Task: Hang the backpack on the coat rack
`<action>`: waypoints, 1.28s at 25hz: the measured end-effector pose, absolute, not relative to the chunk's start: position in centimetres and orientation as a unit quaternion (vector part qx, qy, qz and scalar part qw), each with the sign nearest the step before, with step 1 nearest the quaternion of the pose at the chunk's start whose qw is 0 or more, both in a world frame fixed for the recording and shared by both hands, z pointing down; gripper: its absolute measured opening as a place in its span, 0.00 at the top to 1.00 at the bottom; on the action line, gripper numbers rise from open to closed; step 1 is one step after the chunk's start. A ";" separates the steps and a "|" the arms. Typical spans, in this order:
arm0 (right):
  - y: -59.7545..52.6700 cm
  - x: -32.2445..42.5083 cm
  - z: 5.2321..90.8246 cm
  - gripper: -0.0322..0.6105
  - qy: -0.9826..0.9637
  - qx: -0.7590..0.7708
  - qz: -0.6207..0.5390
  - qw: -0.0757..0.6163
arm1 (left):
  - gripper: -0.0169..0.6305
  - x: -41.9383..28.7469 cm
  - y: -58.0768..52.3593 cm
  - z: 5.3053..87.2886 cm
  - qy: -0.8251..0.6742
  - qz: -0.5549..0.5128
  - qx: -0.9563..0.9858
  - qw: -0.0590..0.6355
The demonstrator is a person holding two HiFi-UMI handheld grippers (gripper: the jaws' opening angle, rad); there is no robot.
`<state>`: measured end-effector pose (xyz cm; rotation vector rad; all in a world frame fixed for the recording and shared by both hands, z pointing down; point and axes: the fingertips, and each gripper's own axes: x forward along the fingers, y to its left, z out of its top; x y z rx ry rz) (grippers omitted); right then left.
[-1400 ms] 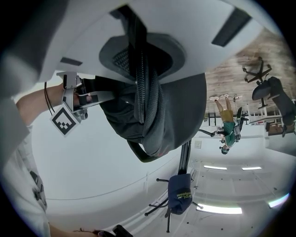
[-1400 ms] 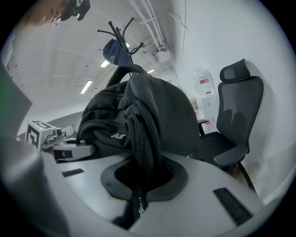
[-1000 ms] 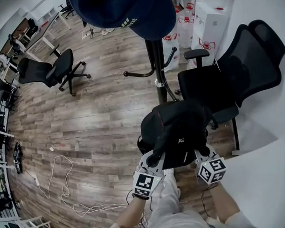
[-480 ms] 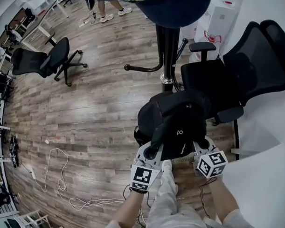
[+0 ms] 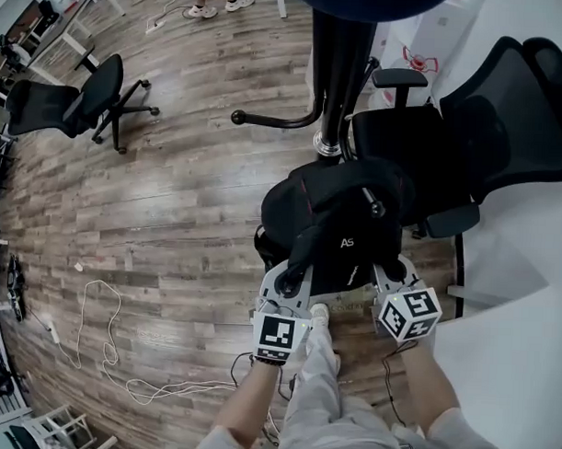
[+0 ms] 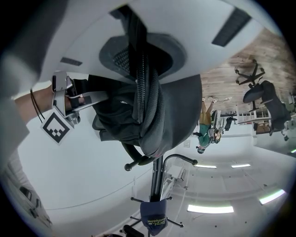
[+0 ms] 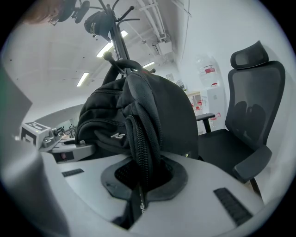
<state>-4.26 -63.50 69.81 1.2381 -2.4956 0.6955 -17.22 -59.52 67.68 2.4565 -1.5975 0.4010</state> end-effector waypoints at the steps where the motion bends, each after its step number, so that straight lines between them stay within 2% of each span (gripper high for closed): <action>1: -63.7 -4.3 70.0 0.90 -0.861 0.428 0.238 0.136 | 0.93 -17.3 -59.7 67.9 -0.540 0.134 0.826 0.092; 15: -66.7 -5.3 72.9 0.90 -0.858 0.437 0.230 0.142 | 0.93 -18.2 -62.6 71.1 -0.568 0.125 0.808 0.094; 24: -67.1 -5.5 74.7 0.90 -0.854 0.453 0.175 0.189 | 0.92 -17.7 -62.9 72.9 -0.571 0.139 0.807 0.065; 29: -67.1 -5.5 75.0 0.90 -0.858 0.454 0.155 0.185 | 0.88 -17.1 -62.7 73.4 -0.564 0.128 0.813 0.059; 32: -66.1 -4.6 74.9 0.77 -0.854 0.466 0.158 0.172 | 0.80 -17.1 -61.8 73.5 -0.563 0.122 0.815 0.065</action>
